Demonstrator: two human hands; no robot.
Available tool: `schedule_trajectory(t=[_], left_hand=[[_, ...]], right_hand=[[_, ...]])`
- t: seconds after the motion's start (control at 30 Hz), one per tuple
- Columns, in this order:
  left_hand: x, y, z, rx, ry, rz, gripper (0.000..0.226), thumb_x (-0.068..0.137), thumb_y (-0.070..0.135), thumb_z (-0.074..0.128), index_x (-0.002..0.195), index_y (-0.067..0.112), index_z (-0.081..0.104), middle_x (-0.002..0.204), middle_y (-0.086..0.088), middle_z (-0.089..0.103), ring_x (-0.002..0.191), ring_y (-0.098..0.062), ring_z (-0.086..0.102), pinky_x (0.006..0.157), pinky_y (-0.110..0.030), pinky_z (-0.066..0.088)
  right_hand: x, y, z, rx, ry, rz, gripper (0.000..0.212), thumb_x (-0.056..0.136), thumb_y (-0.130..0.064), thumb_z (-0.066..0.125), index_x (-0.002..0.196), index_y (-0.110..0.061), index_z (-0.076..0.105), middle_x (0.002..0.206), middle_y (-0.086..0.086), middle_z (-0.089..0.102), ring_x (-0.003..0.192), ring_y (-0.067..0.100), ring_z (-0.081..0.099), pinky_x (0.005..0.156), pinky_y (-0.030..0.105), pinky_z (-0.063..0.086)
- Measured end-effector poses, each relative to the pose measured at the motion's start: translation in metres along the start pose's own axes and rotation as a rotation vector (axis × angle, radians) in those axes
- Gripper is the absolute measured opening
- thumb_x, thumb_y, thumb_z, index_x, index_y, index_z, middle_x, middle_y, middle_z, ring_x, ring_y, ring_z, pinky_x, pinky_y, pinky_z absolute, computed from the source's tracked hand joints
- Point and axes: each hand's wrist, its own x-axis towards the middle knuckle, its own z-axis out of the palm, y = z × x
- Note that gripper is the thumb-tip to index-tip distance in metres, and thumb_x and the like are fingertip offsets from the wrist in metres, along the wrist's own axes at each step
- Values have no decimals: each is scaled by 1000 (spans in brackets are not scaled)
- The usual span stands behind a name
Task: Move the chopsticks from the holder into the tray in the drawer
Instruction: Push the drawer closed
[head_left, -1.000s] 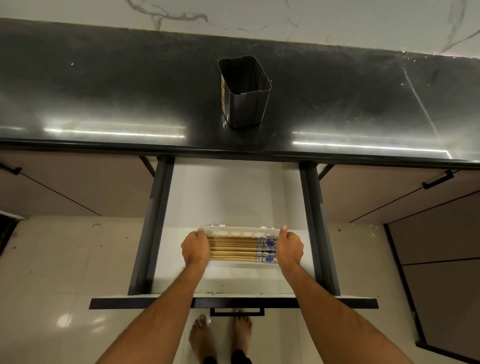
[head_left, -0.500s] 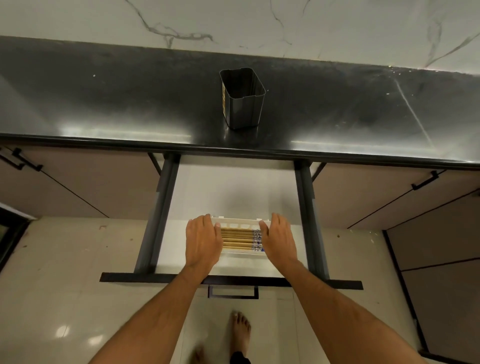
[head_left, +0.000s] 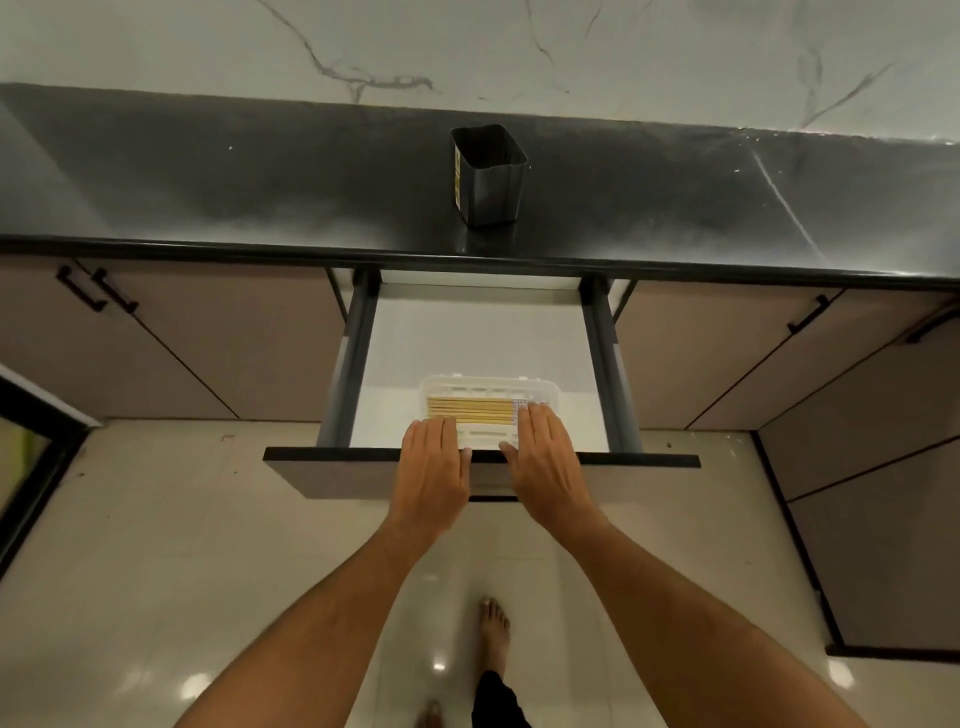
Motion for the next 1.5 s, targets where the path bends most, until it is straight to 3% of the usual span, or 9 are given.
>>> schedule_trajectory(t=[0.27, 0.53, 0.7, 0.87, 0.97, 1.07, 1.5], left_hand=[[-69, 6, 1, 86, -32, 69, 44, 100, 25, 51, 138, 2, 53, 137, -17, 58, 131, -34, 51, 120, -44, 28], [-88, 2, 26, 134, -194, 57, 40, 98, 25, 57, 133, 5, 57, 131, -16, 62, 125, -34, 58, 113, -45, 38], [-64, 1, 51, 133, -315, 94, 42, 87, 17, 73, 127, 8, 64, 121, -10, 69, 113, -25, 64, 111, -39, 41], [-55, -10, 77, 102, -504, 70, 46, 96, 19, 62, 141, 20, 51, 131, -5, 64, 116, -21, 62, 106, -30, 43], [-45, -14, 85, 156, -507, 86, 53, 95, 19, 63, 144, 21, 46, 141, -4, 57, 128, -22, 54, 114, -32, 35], [-26, -15, 95, 187, -517, 57, 55, 95, 17, 61, 147, 20, 43, 147, -6, 50, 137, -24, 43, 121, -34, 24], [89, -25, 127, 214, -353, -21, 50, 90, 16, 70, 138, 20, 55, 133, -5, 63, 128, -24, 54, 120, -35, 30]], right_hand=[[-61, -22, 7, -29, -54, -54, 56, 104, -35, 45, 146, 1, 41, 146, 23, 50, 138, 36, 46, 113, 49, 41], [-85, -21, 32, -80, -179, -171, 44, 104, -30, 48, 138, -3, 48, 133, 17, 58, 122, 31, 57, 108, 42, 47], [-59, -19, 45, -103, -316, -168, 43, 86, -7, 74, 126, -2, 61, 123, 19, 63, 108, 32, 64, 97, 41, 53], [-36, -17, 60, -67, -489, -133, 42, 90, -10, 71, 130, -7, 60, 127, 17, 62, 106, 33, 66, 92, 41, 54], [-19, -15, 67, -21, -577, -46, 33, 95, -13, 65, 127, -11, 63, 120, 14, 68, 105, 31, 66, 95, 40, 53], [-6, -12, 74, -6, -568, -10, 40, 93, -14, 69, 132, -13, 61, 124, 13, 67, 110, 32, 64, 99, 41, 51], [110, 17, 85, -59, -505, -86, 35, 94, -12, 66, 128, -13, 63, 124, 11, 67, 110, 29, 64, 103, 39, 49]])
